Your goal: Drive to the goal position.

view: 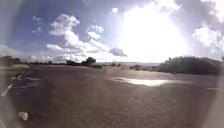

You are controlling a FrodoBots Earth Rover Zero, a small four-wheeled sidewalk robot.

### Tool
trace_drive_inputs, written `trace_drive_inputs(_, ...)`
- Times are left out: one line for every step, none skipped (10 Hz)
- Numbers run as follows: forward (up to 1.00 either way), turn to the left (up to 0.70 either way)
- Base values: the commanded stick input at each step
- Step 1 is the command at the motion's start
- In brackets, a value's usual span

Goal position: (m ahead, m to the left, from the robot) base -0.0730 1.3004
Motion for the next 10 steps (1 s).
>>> trace_drive_inputs(0.50, 0.00)
trace_drive_inputs(0.50, 0.00)
trace_drive_inputs(0.50, 0.00)
trace_drive_inputs(0.50, 0.10)
trace_drive_inputs(0.50, 0.35)
trace_drive_inputs(0.50, 0.50)
trace_drive_inputs(0.50, 0.50)
trace_drive_inputs(0.50, 0.50)
trace_drive_inputs(0.50, 0.50)
trace_drive_inputs(0.50, 0.50)
